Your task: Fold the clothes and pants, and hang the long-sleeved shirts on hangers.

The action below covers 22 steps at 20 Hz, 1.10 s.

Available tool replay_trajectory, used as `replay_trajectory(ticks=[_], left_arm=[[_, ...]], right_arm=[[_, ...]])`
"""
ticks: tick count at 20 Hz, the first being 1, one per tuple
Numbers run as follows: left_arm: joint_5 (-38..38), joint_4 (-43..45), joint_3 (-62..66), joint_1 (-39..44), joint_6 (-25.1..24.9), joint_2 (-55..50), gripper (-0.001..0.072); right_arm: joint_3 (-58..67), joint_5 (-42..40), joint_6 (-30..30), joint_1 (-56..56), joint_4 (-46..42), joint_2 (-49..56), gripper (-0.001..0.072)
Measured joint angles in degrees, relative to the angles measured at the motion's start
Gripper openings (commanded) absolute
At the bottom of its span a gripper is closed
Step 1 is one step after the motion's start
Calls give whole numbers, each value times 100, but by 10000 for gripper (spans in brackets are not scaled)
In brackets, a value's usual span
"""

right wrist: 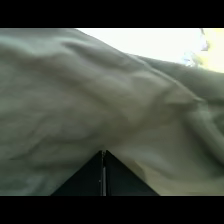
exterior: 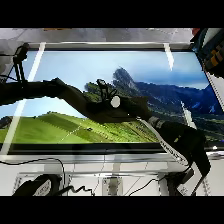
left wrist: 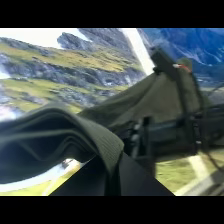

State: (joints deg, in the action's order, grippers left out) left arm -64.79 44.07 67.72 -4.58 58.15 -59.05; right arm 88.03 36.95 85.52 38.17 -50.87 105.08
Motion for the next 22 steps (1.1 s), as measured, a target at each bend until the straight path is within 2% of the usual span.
replay_trajectory(ticks=[5, 9, 13, 14, 15, 16, 19, 22], left_arm=[[651, -909, -4, 870, 17, -658, 16], [1912, -1749, 59, 2337, -90, -1655, 16], [3093, -2253, 680, 3731, -157, -2914, 18], [3294, -2330, 918, 3974, -157, -3230, 131], [3440, -2380, 1167, 4175, -157, -3550, 508], [3530, -2424, 1386, 4325, -153, -3834, 710], [3558, -2487, 1759, 4509, -33, -4304, 712], [3279, -2511, 1908, 4391, 39, -4391, 712]], right_arm=[[210, 1244, 72, -1084, -1189, -306, 13], [249, 2109, 66, -2529, -1729, -859, 13], [260, 2765, -214, -3926, -1912, -1333, 14], [260, 2903, -260, -4207, -1928, -1401, 14], [254, 3040, -295, -4452, -1954, -1443, 14], [236, 3156, -330, -4690, -1978, -1475, 14], [85, 3324, -601, -5193, -1980, -1530, 14], [-282, 3257, -1126, -5517, -1945, -1513, 13]])
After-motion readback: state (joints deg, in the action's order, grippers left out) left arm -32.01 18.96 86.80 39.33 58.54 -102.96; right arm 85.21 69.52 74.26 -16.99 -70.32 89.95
